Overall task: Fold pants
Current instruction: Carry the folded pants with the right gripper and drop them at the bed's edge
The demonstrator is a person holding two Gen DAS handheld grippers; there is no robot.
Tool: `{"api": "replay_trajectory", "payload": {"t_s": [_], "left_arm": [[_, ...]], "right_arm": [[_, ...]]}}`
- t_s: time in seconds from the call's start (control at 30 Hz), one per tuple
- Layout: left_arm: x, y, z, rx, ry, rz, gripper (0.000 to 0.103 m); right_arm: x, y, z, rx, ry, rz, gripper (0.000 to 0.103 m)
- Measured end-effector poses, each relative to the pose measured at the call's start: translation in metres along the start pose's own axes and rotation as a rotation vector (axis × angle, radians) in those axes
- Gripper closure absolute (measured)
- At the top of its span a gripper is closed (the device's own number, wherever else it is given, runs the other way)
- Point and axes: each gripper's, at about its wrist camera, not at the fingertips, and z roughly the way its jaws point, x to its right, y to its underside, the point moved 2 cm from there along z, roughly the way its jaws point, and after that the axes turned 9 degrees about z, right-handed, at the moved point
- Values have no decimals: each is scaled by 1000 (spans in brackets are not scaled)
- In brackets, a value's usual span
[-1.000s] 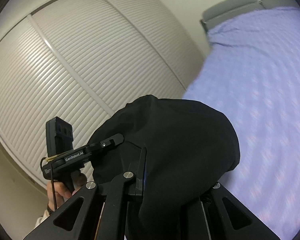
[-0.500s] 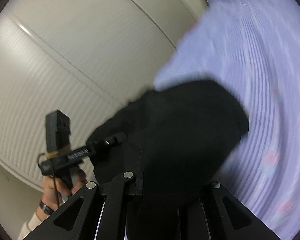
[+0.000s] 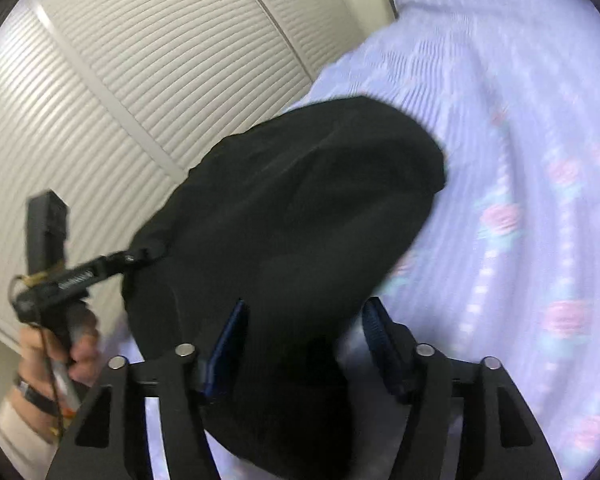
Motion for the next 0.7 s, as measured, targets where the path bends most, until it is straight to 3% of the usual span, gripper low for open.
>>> {"api": "replay_trajectory", "payload": {"t_s": [0.13,0.3,0.37,0.53,0.7], "left_arm": [[24,17,-33,47,-113,70,27],[66,44,-97,187,-187,56,16],[90,56,-118,208,-204,68,13],[152,81,-155,228,-253,121,12],[185,99,-176,256,-363,39,12]], "right_arm": [[-2,7,-30,64,52,-79,34],[-9,32,-94,177,103,-191,26],[-13,46,-122,216,108,-208,24],[1,75,-189,247,61,-173,22],[21,75,-228,241,-53,-61,22]]}}
